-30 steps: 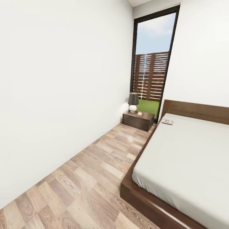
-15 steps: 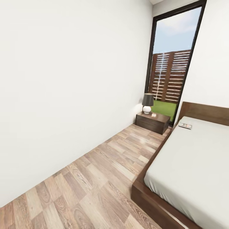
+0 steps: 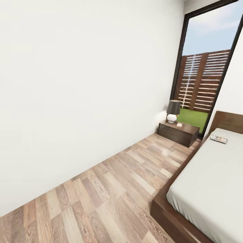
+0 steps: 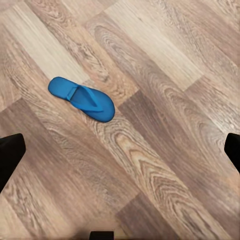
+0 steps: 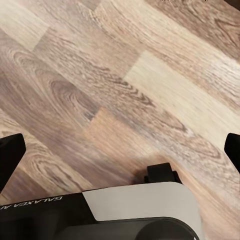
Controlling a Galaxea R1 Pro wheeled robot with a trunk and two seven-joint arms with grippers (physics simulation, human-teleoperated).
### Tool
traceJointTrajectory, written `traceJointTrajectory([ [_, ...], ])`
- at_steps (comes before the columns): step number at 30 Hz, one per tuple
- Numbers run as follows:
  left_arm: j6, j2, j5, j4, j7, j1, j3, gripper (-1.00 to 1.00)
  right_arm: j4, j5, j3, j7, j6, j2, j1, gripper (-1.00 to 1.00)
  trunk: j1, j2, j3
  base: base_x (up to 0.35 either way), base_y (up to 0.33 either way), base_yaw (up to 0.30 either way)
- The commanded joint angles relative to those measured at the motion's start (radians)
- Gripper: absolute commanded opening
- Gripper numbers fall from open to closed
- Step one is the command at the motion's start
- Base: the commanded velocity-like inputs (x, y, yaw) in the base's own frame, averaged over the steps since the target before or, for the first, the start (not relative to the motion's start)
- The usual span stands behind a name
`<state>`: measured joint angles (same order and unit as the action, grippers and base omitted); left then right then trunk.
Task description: In the bedroom, move the book from the bed onto either nightstand, and place the two sandals side by side next to the bed.
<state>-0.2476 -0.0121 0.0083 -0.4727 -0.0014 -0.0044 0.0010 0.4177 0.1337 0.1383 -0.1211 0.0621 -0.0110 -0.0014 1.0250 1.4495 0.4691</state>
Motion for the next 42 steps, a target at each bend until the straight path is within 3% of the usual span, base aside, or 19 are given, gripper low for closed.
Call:
traceJointTrajectory([
  [1,-0.002,0.0,0.001,0.0,0.0,0.0,0.0,1.0,0.0,0.01,0.004,-0.008,0.002,0.0,0.0,1.0,0.0,0.0,0.001,0.0,0.0,0.287],
  [42,-0.002,0.0,0.001,0.0,0.0,0.0,0.0,1.0,-0.002,0.01,0.004,-0.008,0.002,0.0,0.0,1.0,0.0,0.0,0.001,0.0,0.0,0.277],
])
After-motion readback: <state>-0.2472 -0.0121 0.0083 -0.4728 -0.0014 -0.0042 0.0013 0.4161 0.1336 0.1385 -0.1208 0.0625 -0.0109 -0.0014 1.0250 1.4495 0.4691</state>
